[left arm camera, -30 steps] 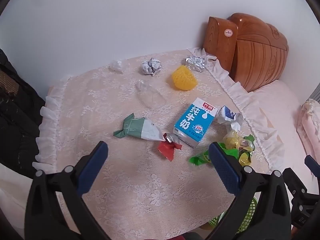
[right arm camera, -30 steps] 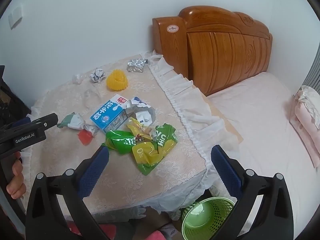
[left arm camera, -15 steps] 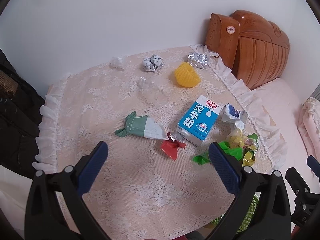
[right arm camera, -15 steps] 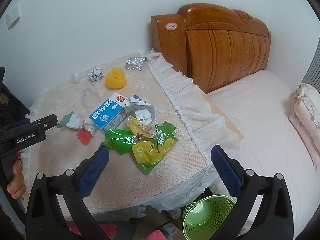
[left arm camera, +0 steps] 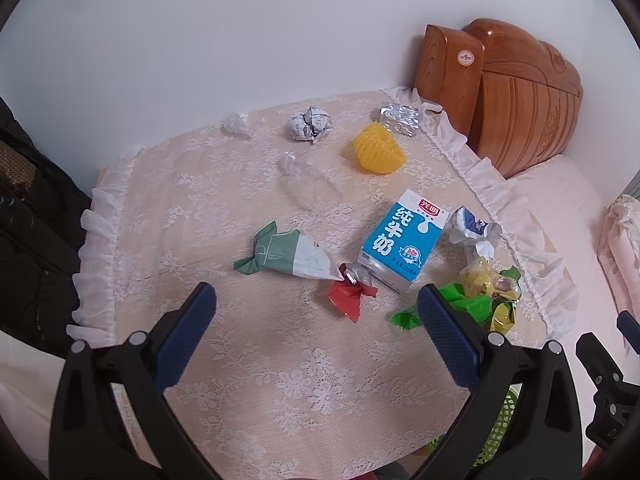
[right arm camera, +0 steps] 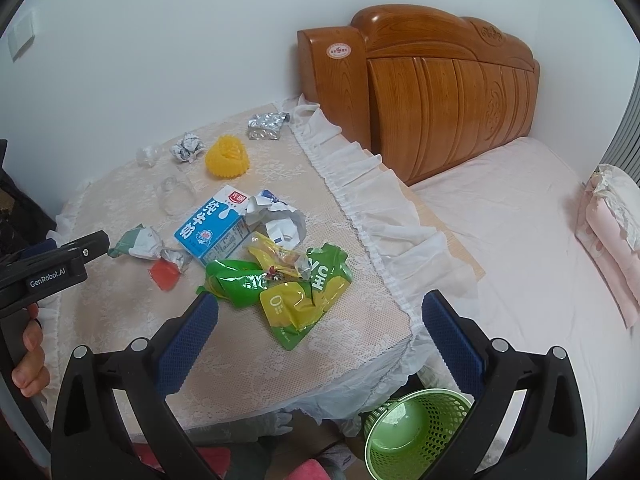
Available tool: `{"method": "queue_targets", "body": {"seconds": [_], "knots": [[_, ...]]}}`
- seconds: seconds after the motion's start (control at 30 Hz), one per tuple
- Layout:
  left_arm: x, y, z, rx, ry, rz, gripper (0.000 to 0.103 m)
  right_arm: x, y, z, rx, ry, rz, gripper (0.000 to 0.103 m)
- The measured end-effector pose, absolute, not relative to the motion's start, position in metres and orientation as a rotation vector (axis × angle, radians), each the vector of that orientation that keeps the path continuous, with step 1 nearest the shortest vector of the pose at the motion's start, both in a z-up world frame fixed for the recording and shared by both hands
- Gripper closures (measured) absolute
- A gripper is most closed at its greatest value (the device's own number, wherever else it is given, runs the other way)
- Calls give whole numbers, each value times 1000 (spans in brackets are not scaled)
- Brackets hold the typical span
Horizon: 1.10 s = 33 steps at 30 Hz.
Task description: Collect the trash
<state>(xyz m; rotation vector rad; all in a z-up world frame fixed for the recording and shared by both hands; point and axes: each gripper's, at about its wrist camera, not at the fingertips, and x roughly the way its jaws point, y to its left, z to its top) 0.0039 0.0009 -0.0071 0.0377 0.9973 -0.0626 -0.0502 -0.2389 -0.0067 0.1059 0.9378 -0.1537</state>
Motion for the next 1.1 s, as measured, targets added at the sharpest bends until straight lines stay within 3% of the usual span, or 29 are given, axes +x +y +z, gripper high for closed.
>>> {"method": "queue_targets", "body": {"seconds": [1.1], "knots": [[9, 4, -10, 31, 1008, -47, 6, -46, -242, -11, 117, 951, -164, 2]]}}
